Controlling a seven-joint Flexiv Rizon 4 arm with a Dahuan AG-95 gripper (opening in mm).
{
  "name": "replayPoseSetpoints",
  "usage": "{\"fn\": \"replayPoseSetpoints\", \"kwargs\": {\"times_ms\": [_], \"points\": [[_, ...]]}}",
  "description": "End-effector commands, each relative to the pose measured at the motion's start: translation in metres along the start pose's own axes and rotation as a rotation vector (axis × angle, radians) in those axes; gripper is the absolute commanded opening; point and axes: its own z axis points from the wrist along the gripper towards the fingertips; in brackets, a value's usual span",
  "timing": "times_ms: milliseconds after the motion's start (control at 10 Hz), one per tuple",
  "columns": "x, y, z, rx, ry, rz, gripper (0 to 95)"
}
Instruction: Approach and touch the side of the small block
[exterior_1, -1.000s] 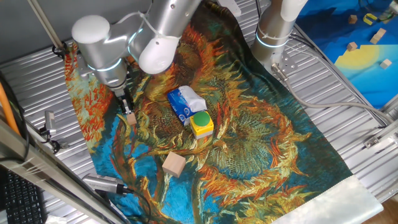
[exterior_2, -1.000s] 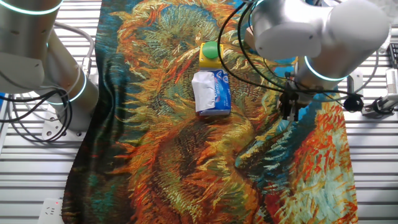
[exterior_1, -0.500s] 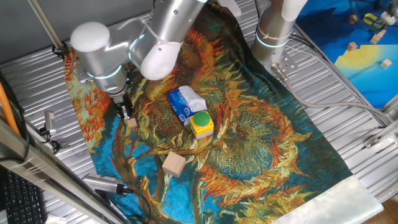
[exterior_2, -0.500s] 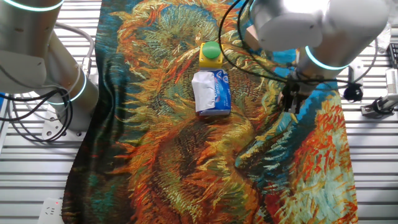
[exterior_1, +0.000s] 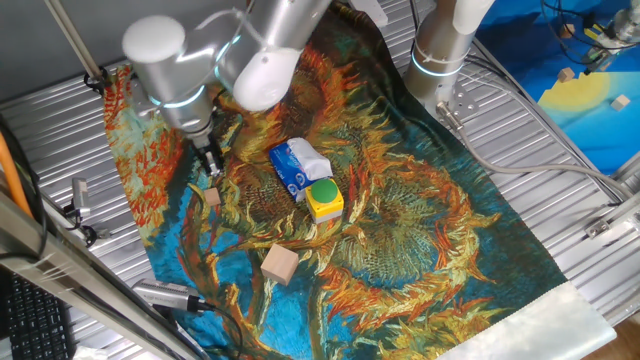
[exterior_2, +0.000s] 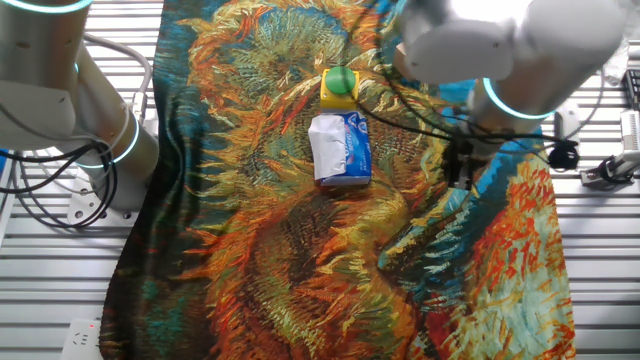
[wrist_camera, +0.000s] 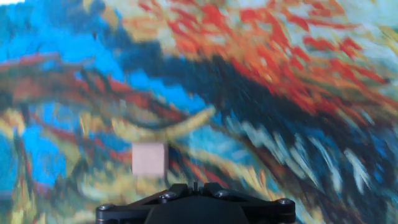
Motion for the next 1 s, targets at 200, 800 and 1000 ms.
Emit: {"fn": "replayPoseSetpoints", "kwargs": {"times_ms": [200,800,1000], "points": [[0.0168,-0.004,-0.0054,0.003,0.007,-0.019,0.0],[0.0177,-0.0041,-0.0057,0.001,0.007,0.004,0.0],[0.0177,-0.0042,-0.0056,0.001,0.007,0.007,0.0]]}}
